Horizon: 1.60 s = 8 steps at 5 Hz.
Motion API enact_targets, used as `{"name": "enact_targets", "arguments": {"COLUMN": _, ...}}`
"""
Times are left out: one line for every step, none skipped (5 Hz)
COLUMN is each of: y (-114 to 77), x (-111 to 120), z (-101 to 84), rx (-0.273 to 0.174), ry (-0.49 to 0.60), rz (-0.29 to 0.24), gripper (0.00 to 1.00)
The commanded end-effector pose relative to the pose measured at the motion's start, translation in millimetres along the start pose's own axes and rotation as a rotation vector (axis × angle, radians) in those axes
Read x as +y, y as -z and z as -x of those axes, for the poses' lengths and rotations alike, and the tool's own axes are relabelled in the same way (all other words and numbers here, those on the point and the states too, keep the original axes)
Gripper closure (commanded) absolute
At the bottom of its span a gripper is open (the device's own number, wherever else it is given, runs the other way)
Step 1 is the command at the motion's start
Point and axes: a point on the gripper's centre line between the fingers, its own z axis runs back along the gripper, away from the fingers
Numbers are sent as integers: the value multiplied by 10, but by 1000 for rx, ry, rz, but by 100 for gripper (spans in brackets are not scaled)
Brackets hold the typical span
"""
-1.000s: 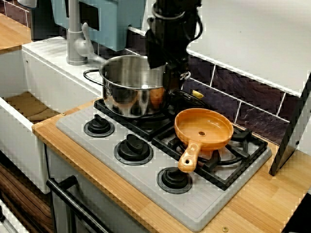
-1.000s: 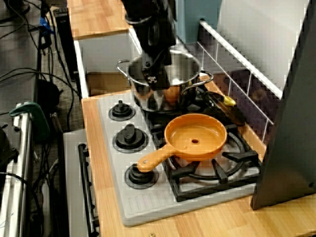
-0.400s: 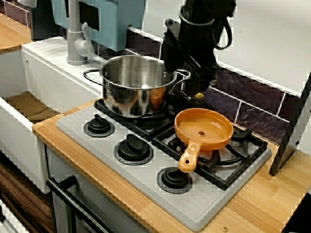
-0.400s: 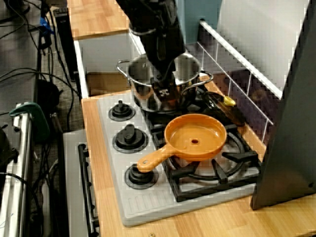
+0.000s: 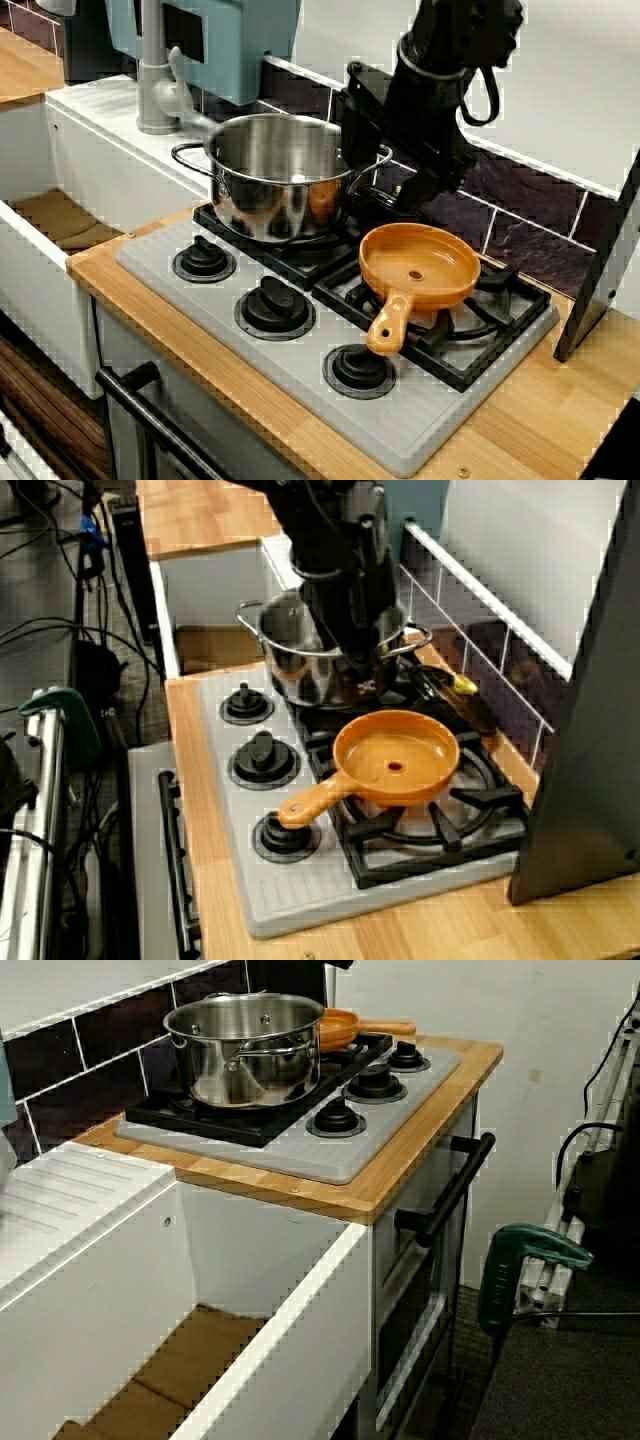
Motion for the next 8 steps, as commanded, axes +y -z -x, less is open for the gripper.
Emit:
{"name": "enact_targets", "arguments": {"y": -75, "x": -35, "z": -9, "rx": -3, "ry": -182, "rz": 16, "gripper": 0}}
{"name": "enact_targets", "arguments": {"y": -57, "x": -46, "z": 18, "rx": -5, "ry": -230, "rz": 44, "gripper": 0}}
{"name": "enact_targets", "arguments": {"y": -2, "x": -44, "z": 9, "rx": 25, "ry": -255, "rz": 115, "gripper": 0}}
{"name": "enact_targets", "arguments": {"y": 51, "x": -14, "z": 5, "rx": 74, "ry": -279, "rz": 162, "gripper": 0}}
{"name": "enact_targets", "arguments": {"y": 126, "x": 39, "z": -3, "rx": 99, "ry": -326, "rz": 188, "gripper": 0}}
{"name": "enact_targets", "arguments": {"y": 216, "x": 36, "z": -1, "rx": 132, "ry": -340, "rz": 177, "gripper": 0}}
{"name": "enact_targets", "arguments": {"y": 235, "x": 42, "z": 35, "rx": 136, "ry": -359, "rz": 171, "gripper": 0}}
{"name": "enact_targets", "arguments": {"y": 222, "x": 31, "z": 74, "rx": 130, "ry": -363, "rz": 168, "gripper": 0}}
